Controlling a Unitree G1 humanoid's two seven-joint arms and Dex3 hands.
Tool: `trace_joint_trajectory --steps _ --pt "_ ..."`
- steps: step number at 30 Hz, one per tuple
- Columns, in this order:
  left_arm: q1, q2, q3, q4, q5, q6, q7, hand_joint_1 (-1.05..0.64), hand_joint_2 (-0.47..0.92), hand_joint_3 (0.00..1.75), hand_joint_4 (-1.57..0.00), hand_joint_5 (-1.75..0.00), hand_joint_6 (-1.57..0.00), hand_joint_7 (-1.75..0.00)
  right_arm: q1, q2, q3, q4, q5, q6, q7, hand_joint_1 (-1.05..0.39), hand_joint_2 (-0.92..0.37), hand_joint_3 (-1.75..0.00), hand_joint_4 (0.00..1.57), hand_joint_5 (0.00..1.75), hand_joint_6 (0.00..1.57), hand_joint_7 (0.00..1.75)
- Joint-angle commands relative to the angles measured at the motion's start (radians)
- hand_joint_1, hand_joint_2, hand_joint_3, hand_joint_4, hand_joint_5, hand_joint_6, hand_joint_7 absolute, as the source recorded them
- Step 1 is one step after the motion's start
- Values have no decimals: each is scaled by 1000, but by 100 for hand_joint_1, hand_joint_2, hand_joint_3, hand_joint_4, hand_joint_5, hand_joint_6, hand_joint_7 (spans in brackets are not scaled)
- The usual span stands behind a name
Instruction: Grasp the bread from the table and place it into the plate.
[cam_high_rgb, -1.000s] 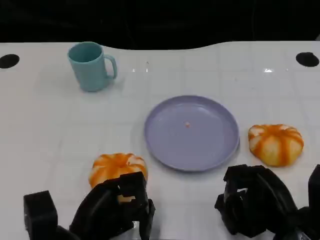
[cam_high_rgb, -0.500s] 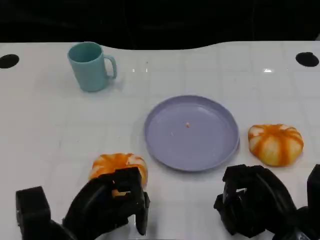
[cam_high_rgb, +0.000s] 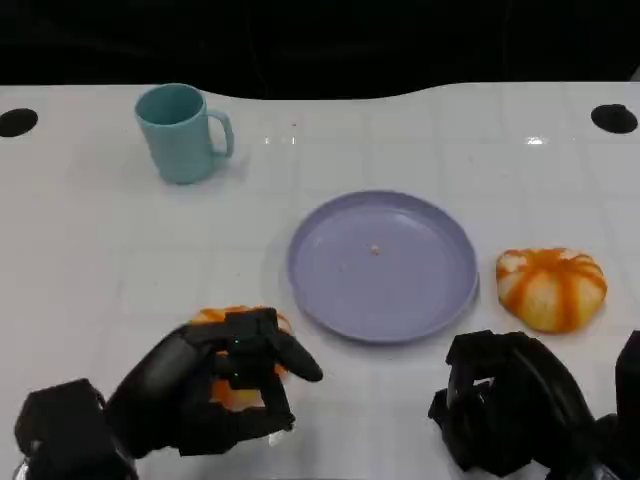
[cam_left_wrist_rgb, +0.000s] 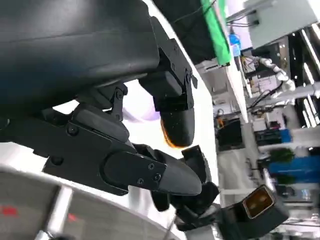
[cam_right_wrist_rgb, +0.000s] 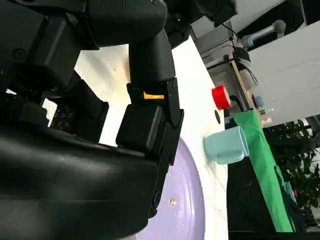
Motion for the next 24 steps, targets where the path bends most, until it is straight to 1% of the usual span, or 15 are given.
trace_joint_trajectory --steps 1,6,10,15,20,24 --pt "3 39 -4 -41 54 -33 48 -79 92 9 -64 -106 -44 -67 -2 -14 -6 -9 3 6 -5 -105 -7 -142 150 141 157 100" --pt "24 76 -10 -130 162 -14 125 -80 92 11 -54 -100 -34 -61 -11 -12 -11 8 15 1 9 -105 -7 -142 149 141 157 98" --pt "40 102 -15 -207 308 -5 217 -82 92 12 -46 -105 -28 -62 -5 -12 -4 -11 0 12 -11 -105 -7 -143 151 142 157 101" --pt "52 116 -24 -254 427 18 298 -83 92 11 -37 -103 -20 -60 -7 -13 -2 -8 -1 6 -11 -105 -6 -143 151 141 157 102" --pt "63 139 -37 -310 657 20 430 -83 92 15 -28 -107 -13 -61 -4 -14 -2 -19 1 21 -18 -105 -6 -144 151 141 157 102" --pt "71 146 -51 -355 764 65 469 -82 92 17 -21 -108 -8 -62 -10 -14 -5 -6 4 15 -10 -105 -6 -143 150 141 157 101"
